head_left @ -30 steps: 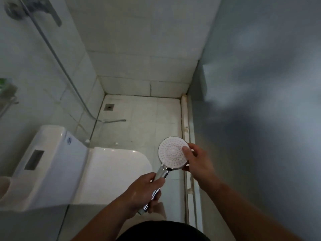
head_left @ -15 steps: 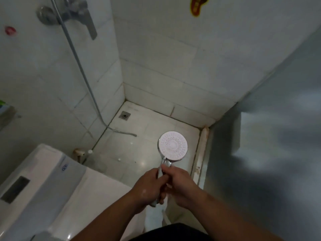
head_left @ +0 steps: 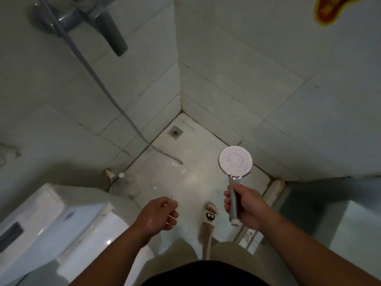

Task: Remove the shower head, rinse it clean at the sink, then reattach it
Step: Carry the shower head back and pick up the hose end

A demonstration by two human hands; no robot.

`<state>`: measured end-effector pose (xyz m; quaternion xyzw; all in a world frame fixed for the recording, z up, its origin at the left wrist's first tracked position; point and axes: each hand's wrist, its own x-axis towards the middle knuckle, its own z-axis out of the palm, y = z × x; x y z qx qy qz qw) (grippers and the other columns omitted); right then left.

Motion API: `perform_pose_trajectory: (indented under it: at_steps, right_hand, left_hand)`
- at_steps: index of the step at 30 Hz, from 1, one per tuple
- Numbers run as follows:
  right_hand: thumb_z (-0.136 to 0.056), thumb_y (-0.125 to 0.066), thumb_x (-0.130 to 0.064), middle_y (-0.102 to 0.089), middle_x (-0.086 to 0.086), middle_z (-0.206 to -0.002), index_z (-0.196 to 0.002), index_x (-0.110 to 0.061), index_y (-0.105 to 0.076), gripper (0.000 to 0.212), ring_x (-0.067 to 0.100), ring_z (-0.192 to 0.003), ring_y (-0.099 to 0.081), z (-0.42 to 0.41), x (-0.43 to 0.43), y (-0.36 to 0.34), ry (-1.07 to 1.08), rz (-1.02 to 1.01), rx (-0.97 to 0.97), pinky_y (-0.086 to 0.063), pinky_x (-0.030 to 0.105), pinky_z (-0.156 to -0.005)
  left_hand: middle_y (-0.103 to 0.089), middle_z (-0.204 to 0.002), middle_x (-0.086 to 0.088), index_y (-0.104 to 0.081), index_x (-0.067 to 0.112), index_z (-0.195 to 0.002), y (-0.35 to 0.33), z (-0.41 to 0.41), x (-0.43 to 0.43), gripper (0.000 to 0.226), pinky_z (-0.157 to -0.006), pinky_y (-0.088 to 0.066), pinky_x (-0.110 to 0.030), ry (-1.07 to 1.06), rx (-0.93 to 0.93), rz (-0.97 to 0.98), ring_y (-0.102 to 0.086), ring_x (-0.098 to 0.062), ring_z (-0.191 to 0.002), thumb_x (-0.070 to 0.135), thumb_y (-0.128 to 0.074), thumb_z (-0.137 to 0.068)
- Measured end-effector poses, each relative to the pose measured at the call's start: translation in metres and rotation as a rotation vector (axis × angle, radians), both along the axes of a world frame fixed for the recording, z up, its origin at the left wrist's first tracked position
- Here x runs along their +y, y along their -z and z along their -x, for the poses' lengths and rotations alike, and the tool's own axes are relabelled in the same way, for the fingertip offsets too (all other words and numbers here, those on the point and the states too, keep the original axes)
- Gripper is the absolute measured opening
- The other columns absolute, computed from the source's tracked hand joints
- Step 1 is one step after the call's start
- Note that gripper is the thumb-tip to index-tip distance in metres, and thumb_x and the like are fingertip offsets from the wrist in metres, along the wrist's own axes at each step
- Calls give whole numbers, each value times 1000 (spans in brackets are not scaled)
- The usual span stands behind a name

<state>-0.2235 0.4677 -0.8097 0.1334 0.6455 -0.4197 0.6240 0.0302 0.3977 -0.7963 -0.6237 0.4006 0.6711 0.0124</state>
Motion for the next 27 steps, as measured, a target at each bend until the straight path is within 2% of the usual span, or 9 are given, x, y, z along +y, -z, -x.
perform_pose_trajectory:
  at_steps: [5,12,16,19,21,24,27]
  right_hand:
    - [-103,-57,-31,-60,9,-70,-102,-3,-60,28,17,-52,-51,53,-38,40,107,-87,55,-47,27,-42]
    - [-103,-56,-34,-56,10,-70,-102,-1,-60,33,16,-51,-49,66,-105,116,37,-113,84,-45,26,-42]
    - [-102,-58,-33,-58,12,-74,-107,0,-60,34,17,-54,-51,73,-146,207,-93,-111,115,-46,27,-44]
    - [-101,-60,-36,-59,9,-74,-104,-4,-61,33,17,-55,-51,83,-175,301,-244,-102,117,-46,30,-48]
    - [-101,-59,-36,-59,7,-74,-102,-5,-61,31,16,-55,-51,92,-193,363,-341,-115,133,-45,30,-51]
    - [-102,-59,-31,-60,6,-73,-99,-6,-63,26,15,-55,-52,103,-223,456,-439,-99,144,-44,28,-50]
    - [-102,-60,-29,-58,5,-69,-95,-7,-60,23,14,-52,-52,111,-252,533,-489,-62,131,-44,25,-45]
  left_hand:
    - [-70,-82,-18,-68,0,-98,47,14,-57,17,-59,-53,-31,-21,-72,-4,-65,-25,-67,15,-58,-99]
    - [-71,-77,-17,-70,6,-87,176,46,-154,12,-56,-49,-30,145,-148,53,-64,-24,-63,9,-61,-95]
    - [-69,-67,-7,-70,25,-67,290,53,-209,31,-57,-45,-29,236,-178,114,-62,-23,-61,9,-65,-92]
    - [-73,-77,-1,-69,27,-80,399,57,-236,20,-68,-52,-29,538,-275,336,-70,-24,-72,17,-60,-95]
    - [-74,-84,-1,-69,19,-94,464,64,-251,10,-71,-49,-26,708,-347,490,-70,-23,-79,20,-59,-96]
    - [-72,-87,-2,-68,16,-103,573,73,-275,12,-79,-54,-30,809,-329,605,-68,-22,-80,20,-62,-94]
    - [-66,-112,-2,-63,21,-118,670,79,-295,24,-91,-50,-30,994,-366,623,-63,-21,-106,27,-59,-95]
